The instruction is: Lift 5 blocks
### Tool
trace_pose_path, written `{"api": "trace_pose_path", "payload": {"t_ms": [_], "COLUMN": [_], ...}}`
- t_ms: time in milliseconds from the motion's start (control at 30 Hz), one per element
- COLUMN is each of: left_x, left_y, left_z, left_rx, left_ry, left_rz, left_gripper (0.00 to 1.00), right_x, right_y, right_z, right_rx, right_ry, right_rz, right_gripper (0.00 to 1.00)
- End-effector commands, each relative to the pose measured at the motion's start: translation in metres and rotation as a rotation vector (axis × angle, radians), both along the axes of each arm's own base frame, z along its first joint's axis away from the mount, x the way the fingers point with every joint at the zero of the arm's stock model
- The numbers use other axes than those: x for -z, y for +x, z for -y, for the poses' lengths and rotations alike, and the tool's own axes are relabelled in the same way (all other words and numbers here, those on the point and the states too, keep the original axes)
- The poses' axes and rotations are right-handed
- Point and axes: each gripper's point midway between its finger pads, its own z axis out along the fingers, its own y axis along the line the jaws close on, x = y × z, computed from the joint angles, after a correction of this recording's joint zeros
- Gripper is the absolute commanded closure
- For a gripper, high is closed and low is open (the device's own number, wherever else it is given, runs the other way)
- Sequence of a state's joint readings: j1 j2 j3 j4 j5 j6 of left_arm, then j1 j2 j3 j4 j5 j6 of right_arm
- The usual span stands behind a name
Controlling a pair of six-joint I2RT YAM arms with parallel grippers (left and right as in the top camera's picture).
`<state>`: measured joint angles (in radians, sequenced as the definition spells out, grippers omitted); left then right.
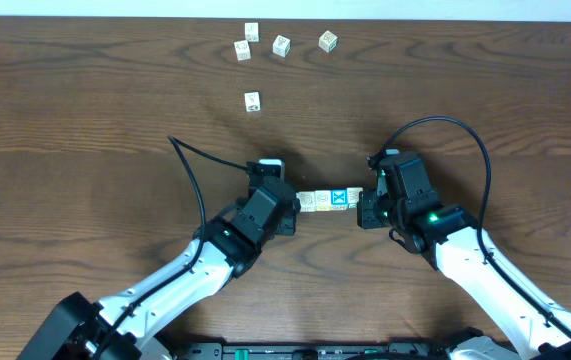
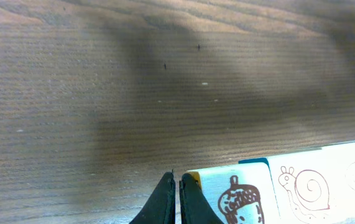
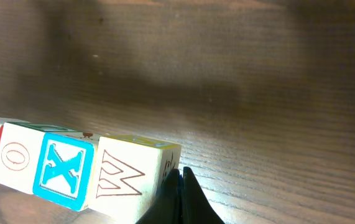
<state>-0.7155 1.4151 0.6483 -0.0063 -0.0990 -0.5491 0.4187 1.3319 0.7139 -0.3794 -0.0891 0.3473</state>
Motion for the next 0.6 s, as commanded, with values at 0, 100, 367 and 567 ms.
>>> {"api": "trace_pose_path", "payload": {"t_ms": [0,100,367,567], "left_x": [-0.0473,-0.0487,-0.0551,-0.056], "left_y": [-0.0031,-0.0037,-0.0029,-0.0029], "left_z": [0.046,0.0457,0.0464,0.0464], "left_rx": [0.137,0.139,0.14,0.139], "left_ry": [-0.174,-0.172,-0.182,-0.183], "left_rz": [0.046,0.047,0.059,0.06], "left_gripper": [0.93,0.92,0.93,0.93], "right_x": [-0.0371,-0.0396,-0.0369,-0.0403], "right_y": [-0.0199,-0.0187,-0.0209,-0.0192], "right_z": [-0.0655,-0.0661,-0.0637,-0.0646], "right_rx": [-0.232,-0.233,-0.227,-0.227], "right_ry": [0.225,0.226,0.215,0.217], "right_rz": [-0.006,-0.002,-0.016,-0.011], "right_gripper": [0.99,0.99,0.99,0.99]}}
